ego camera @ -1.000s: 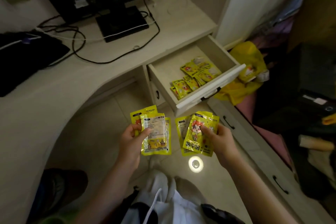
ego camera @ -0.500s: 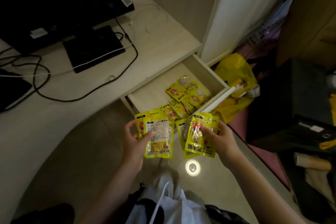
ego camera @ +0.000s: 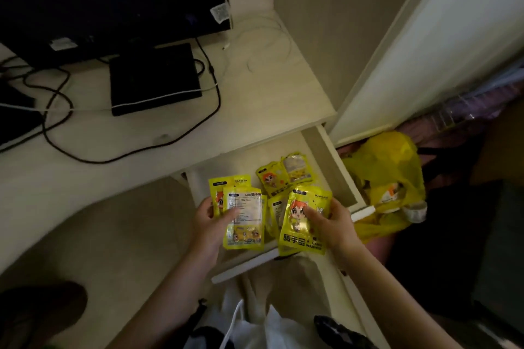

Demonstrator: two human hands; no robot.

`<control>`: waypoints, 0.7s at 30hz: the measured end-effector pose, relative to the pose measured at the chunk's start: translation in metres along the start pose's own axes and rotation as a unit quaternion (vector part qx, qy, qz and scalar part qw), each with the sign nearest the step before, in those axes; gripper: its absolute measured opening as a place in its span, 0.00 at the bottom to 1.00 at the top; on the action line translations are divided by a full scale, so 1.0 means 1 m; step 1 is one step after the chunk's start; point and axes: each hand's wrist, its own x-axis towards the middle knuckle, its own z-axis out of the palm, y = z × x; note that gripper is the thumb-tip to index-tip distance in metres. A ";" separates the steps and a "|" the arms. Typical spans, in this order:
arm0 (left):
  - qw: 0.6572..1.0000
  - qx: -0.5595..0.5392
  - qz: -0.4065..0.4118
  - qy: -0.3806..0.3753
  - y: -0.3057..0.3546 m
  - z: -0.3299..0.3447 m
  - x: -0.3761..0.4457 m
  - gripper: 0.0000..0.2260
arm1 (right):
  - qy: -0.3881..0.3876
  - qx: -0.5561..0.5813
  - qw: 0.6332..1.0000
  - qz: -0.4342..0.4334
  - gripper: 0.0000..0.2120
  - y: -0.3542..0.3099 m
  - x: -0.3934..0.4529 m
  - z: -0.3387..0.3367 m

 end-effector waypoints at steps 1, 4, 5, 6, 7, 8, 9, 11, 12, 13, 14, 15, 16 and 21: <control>1.000 -0.008 -0.004 0.016 -0.002 0.007 0.001 0.11 | -0.017 -0.018 1.000 0.000 0.12 -0.002 0.009 -0.005; 0.997 -0.034 -0.023 0.068 -0.009 0.028 0.001 0.11 | -0.070 -0.054 0.996 0.005 0.15 -0.011 0.032 -0.017; 0.995 -0.039 -0.029 0.085 -0.012 0.033 0.001 0.12 | -0.084 -0.053 0.995 0.009 0.14 -0.014 0.040 -0.020; 0.993 -0.044 -0.035 0.099 -0.014 0.039 0.001 0.12 | -0.096 -0.050 0.994 0.013 0.14 -0.016 0.047 -0.022; 0.991 -0.053 -0.043 0.111 -0.017 0.042 0.002 0.12 | -0.106 -0.054 0.993 0.016 0.14 -0.017 0.055 -0.022; 0.990 -0.060 -0.052 0.119 -0.020 0.044 0.004 0.12 | -0.111 -0.062 0.992 0.019 0.15 -0.017 0.063 -0.021; 0.988 -0.065 -0.060 0.127 -0.023 0.045 0.008 0.11 | -0.113 -0.075 0.991 0.020 0.15 -0.017 0.071 -0.019; 0.985 -0.063 -0.077 0.140 -0.027 0.044 0.017 0.11 | -0.115 -0.103 0.988 0.029 0.15 -0.016 0.086 -0.011; 0.984 -0.060 -0.088 0.145 -0.030 0.043 0.022 0.11 | -0.114 -0.118 0.986 0.035 0.14 -0.014 0.093 -0.005; 0.982 -0.058 -0.098 0.152 -0.033 0.041 0.028 0.11 | -0.116 -0.131 0.984 0.041 0.14 -0.013 0.099 0.001; 0.980 -0.051 -0.109 0.156 -0.036 0.039 0.034 0.10 | -0.120 -0.146 0.981 0.044 0.13 -0.011 0.106 0.009; 0.979 -0.045 -0.120 0.161 -0.040 0.037 0.040 0.10 | -0.124 -0.164 0.978 0.046 0.13 -0.007 0.112 0.019; 0.978 -0.033 -0.130 0.162 -0.043 0.035 0.047 0.10 | -0.126 -0.181 0.974 0.047 0.14 -0.006 0.117 0.029; 0.977 0.009 -0.138 0.161 -0.053 0.029 0.089 0.11 | -0.133 -0.230 0.964 0.032 0.22 0.006 0.147 0.077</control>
